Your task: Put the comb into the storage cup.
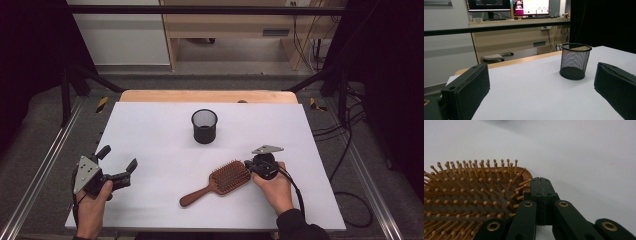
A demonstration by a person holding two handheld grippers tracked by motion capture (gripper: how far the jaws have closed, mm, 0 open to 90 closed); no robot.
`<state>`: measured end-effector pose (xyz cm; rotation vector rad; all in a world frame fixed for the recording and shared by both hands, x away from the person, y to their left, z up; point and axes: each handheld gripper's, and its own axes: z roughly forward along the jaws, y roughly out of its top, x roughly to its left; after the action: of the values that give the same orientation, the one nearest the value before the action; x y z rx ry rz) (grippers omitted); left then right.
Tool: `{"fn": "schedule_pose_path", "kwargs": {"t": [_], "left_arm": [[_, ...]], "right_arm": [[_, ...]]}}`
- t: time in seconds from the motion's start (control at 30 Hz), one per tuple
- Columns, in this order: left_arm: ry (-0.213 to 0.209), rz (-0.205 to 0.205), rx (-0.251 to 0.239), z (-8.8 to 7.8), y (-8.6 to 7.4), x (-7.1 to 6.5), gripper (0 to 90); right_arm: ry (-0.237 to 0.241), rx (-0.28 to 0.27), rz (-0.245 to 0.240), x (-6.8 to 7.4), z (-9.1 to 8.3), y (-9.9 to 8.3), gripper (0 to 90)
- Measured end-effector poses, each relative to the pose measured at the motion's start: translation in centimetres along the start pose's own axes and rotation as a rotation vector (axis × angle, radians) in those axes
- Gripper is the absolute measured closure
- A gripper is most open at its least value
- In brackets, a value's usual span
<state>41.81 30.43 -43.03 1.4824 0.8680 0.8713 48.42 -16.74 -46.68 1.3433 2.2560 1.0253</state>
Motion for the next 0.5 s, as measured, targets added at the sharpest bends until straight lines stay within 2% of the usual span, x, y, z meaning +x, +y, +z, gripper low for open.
{"fn": "schedule_pose_path", "kwargs": {"t": [0.27, 0.5], "left_arm": [[-0.009, 0.012, 0.019, 0.0, -0.2, -0.4, 0.3], [-0.005, 0.002, 0.029, 0.1, -0.4, -0.2, 0.3]], "right_arm": [[0.012, 0.005, -0.005, 1.3, 0.6, 0.5, 90.0], [0.008, 0.006, 0.02, 1.3, 0.9, 0.7, 90.0]]}}
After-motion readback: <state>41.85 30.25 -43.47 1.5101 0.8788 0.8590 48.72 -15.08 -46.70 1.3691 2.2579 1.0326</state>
